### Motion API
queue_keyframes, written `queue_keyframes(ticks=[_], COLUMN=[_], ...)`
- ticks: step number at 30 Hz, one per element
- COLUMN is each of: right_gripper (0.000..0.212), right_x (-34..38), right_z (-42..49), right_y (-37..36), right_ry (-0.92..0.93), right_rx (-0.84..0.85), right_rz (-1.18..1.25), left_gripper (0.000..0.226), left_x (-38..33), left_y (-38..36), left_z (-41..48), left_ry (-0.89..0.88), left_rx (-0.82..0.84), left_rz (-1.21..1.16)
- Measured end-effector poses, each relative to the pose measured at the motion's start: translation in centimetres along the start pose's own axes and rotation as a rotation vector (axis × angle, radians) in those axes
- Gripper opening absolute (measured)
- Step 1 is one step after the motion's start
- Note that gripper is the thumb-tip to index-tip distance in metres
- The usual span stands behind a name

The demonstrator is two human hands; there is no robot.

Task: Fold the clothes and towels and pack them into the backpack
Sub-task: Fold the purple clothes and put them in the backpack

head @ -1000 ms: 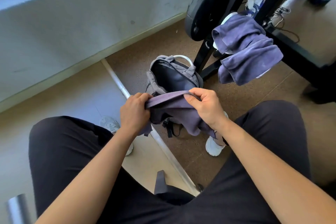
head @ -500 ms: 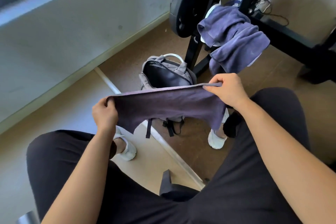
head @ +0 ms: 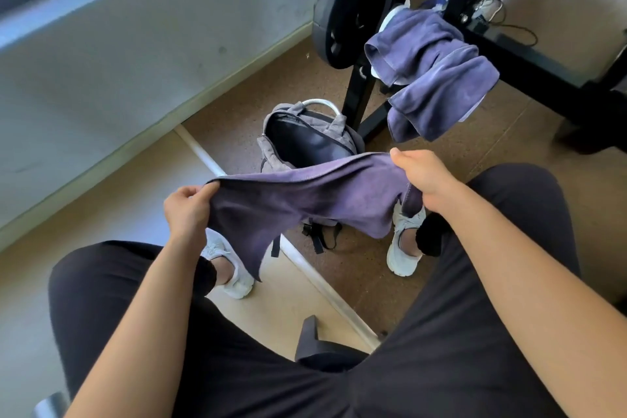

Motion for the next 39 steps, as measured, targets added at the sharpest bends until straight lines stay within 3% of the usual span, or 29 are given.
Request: queue_keyframes(ticks=[3, 6, 11, 15, 18, 20, 29, 35, 39], right_gripper=[0.018, 0.014, 0.046, 0.059, 0.056, 0.052, 0.038, 0.036, 0.035], right_x=[0.5, 2.3, 3.6, 4.0, 4.2, 4.3, 4.7, 4.5, 5.2], right_z=[-1.9, -3.9, -6.5, -7.0, -7.0, -7.1, -7.5, -7.8, -7.7], right_y=[-3.0, -6.2, -10.0, -11.0, -11.1, -11.0, -11.0, -11.5, -11.2], right_ry=[-0.098, -0.105, -0.174, -0.172, -0.171, -0.179, -0.208, -0.241, -0.202], right_rx=[0.144, 0.322, 0.504, 0.415, 0.31, 0.255, 0.181, 0.129, 0.128], right_rz=[0.406, 0.526, 0.634, 0.687, 0.734, 0.747, 0.75, 0.854, 0.867], left_gripper=[0.034, 0.034, 0.024, 0.017, 0.013, 0.023, 0.067, 0.057, 0.046], left_x=[-0.6, -1.0, -1.2, -1.2, -1.2, -1.2, -1.9, -2.9, -3.2], left_y=[-2.7, -5.3, -8.6, -10.6, -11.0, -11.0, -11.2, -11.1, -11.0], left_z=[-3.1, -7.1, -12.8, -14.8, -15.0, -15.0, -16.3, -17.4, -17.4], left_ry=[0.042, 0.009, -0.063, -0.131, -0.139, -0.143, -0.465, -0.722, -0.693], left_rx=[0.265, 0.517, 0.712, 0.808, 0.853, 0.889, 0.841, 0.555, 0.522], left_rz=[-0.023, -0.026, -0.07, -0.056, -0.088, -0.095, 0.017, 0.084, 0.0])
Point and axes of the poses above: each hand's wrist, its own z-axis towards the middle knuckle, its own y-axis out of the back of the hand, x = y × z, the point moved 8 cm from there along z, towards the middle knuckle, and after that the axes turned 12 degrees about y, right-handed, at the moved point
